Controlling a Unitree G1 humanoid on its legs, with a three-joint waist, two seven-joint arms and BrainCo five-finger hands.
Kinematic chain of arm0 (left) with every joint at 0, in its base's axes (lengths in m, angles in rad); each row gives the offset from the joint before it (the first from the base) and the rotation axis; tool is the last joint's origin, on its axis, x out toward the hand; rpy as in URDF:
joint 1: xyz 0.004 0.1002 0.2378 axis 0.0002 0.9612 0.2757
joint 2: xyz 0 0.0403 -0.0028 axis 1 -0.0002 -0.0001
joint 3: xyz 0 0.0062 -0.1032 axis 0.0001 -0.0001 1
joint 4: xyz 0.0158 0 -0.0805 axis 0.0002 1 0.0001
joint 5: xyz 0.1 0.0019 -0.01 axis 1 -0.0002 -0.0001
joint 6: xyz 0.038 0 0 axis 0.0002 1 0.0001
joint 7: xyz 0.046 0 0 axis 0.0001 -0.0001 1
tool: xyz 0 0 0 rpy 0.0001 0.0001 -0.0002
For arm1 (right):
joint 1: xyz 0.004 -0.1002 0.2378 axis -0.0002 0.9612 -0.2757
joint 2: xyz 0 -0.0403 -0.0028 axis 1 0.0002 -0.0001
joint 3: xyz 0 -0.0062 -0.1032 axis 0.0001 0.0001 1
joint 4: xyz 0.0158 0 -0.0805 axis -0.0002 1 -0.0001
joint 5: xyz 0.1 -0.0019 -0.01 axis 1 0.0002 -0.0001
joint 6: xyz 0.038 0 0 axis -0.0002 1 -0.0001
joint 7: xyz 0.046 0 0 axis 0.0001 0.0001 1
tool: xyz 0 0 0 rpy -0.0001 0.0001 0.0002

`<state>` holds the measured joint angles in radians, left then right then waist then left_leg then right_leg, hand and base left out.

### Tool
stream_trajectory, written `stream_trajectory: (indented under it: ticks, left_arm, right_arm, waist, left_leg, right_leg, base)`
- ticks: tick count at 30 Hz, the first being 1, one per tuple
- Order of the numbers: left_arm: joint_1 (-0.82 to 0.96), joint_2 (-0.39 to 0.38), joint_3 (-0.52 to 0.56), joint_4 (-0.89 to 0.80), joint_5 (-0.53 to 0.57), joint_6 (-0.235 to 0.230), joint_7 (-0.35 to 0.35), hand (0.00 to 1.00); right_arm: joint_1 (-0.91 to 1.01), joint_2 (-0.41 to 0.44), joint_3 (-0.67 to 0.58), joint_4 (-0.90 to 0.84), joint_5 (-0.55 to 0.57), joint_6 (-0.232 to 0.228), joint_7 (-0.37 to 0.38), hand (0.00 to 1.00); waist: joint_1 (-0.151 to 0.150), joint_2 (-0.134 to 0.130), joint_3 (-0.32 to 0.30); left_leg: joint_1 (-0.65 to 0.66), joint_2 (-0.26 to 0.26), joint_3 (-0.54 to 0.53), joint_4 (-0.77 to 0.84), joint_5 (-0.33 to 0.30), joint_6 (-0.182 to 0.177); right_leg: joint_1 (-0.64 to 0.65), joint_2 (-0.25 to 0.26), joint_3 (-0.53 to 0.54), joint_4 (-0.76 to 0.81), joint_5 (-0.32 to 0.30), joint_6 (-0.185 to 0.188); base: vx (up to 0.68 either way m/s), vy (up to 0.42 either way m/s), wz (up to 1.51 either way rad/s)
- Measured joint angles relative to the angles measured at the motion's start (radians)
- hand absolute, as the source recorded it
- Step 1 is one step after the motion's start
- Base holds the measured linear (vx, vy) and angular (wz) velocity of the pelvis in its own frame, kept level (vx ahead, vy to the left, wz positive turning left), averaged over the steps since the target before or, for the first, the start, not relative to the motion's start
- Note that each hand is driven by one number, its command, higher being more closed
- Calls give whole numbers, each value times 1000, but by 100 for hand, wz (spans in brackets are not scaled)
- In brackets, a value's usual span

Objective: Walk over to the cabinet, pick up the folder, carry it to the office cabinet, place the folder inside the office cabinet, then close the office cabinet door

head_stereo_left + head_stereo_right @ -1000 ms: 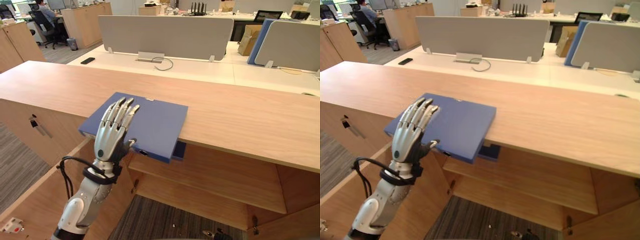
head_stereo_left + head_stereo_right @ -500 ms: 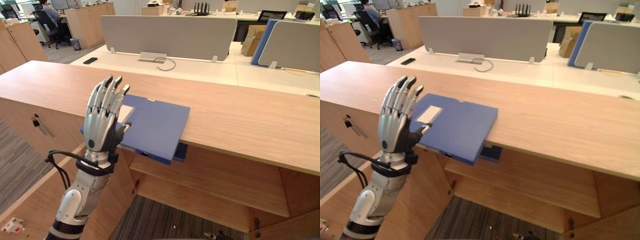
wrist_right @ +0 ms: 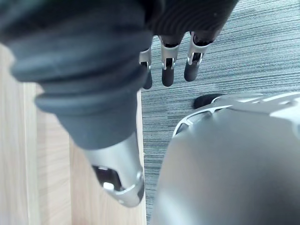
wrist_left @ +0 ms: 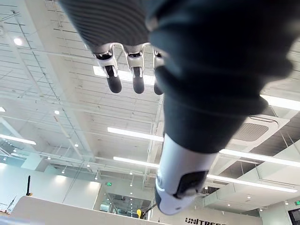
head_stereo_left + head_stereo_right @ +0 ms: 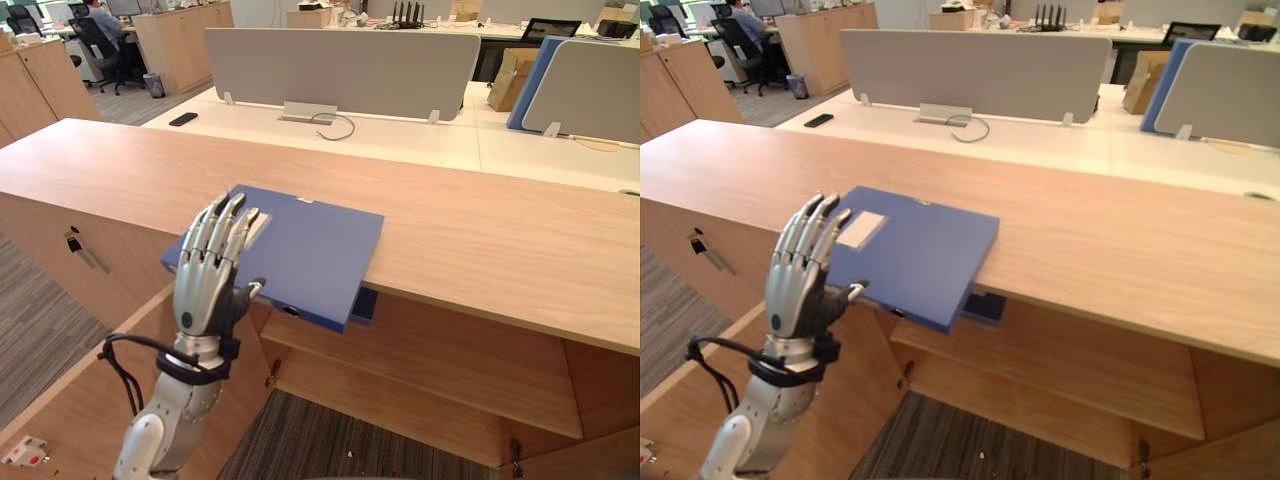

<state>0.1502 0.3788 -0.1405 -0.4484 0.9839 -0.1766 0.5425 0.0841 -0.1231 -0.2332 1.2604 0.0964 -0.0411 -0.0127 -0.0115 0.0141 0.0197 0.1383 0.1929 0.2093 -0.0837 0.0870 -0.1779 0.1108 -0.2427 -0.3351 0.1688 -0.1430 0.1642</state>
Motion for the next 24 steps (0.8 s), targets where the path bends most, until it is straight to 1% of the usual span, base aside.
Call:
stream_trajectory:
  ticks: [3, 5, 6, 11, 14, 18, 24]
  left_arm:
    - [7, 0, -2, 17, 1, -5, -9, 0]
    - [11, 15, -6, 35, 2, -8, -16, 0]
    - [12, 30, -8, 49, 1, -9, -21, 0]
    - [12, 69, -9, 94, 1, -9, -28, 0]
    - [11, 79, -9, 106, 2, -10, -30, 0]
    - [12, 87, -8, 106, 2, -10, -35, 0]
    - [12, 85, 2, 107, 1, -4, -35, 0]
  right_arm:
    - [2, 0, 0, 0, 0, 0, 0, 0]
    - [1, -5, 7, -2, 0, 1, 0, 0]
    - [1, -11, 30, -3, 0, 1, 0, 0]
    - [0, -11, 38, -10, 0, 1, 0, 0]
    - [1, -11, 38, -11, 0, 2, 0, 0]
    - [0, -11, 37, -11, 0, 3, 0, 0]
    - [-1, -12, 36, -13, 0, 11, 0, 0]
  waist:
    - [-1, 0, 0]
    - [-6, 0, 1]
    - [-6, 1, 1]
    - [-18, 2, 2]
    - [-27, 3, 3]
    - [-27, 4, 4]
    - [-28, 7, 7]
  left_leg:
    - [3, 0, -2, 0, 0, 0]
    - [6, 0, -2, 0, -2, 2]
    - [6, 0, -1, 0, -3, 4]
    - [6, -6, 4, 0, -8, 13]
    - [8, -13, 9, 0, -11, 17]
    - [9, -14, 17, -1, -11, 17]
    - [9, -15, 17, -1, -11, 17]
  right_leg:
    - [9, 1, -5, -7, 1, 1]
    - [15, 3, -7, -15, 6, -2]
    - [18, 5, -7, -26, 13, -3]
    - [34, 7, -5, -72, 42, -4]
    - [47, 5, -3, -104, 60, -3]
    - [50, 7, 3, -125, 75, -2]
    - [54, 7, 2, -134, 79, -3]
  base:
    - [-2, -5, 3]
    - [0, 0, 0]
    - [0, 0, 0]
    - [-6, 14, -3]
    - [-14, 22, -4]
    - [-23, 20, -6]
    - [-5, 2, -1]
